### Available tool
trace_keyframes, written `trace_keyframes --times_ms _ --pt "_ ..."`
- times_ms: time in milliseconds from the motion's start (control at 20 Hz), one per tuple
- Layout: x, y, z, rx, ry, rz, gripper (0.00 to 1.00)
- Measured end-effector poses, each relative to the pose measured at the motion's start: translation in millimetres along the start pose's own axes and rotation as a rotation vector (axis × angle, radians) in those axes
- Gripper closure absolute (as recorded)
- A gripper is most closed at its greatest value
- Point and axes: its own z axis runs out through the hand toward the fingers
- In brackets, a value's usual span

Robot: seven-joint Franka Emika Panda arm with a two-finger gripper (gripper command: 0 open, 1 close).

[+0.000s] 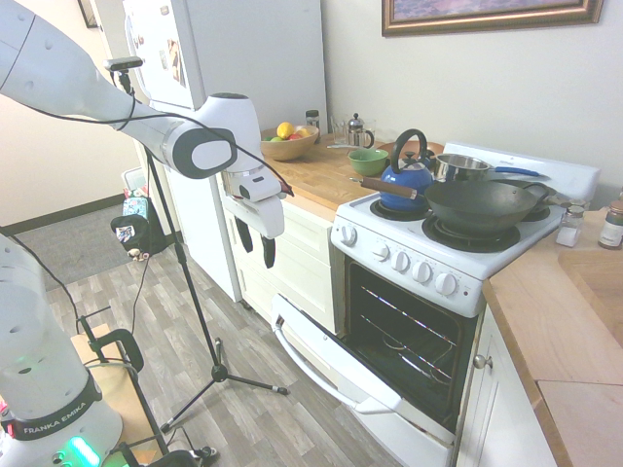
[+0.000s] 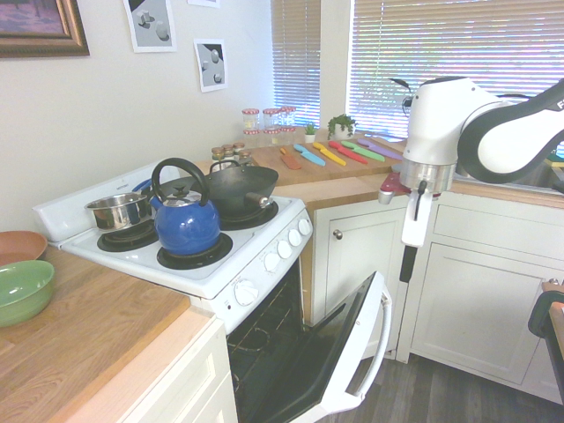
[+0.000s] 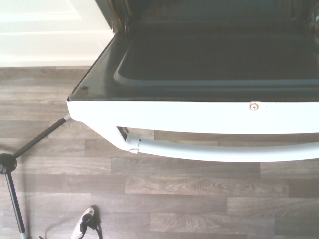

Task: Close the oven

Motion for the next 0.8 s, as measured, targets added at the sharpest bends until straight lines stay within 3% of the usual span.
trace_keyframes --times_ms 300,800 --pt "-4.1 -1.9 23.4 -0.035 -0.047 -0.002 0.00" --pt "20.9 19.3 165.1 -0.050 -0.048 0.066 0.00"
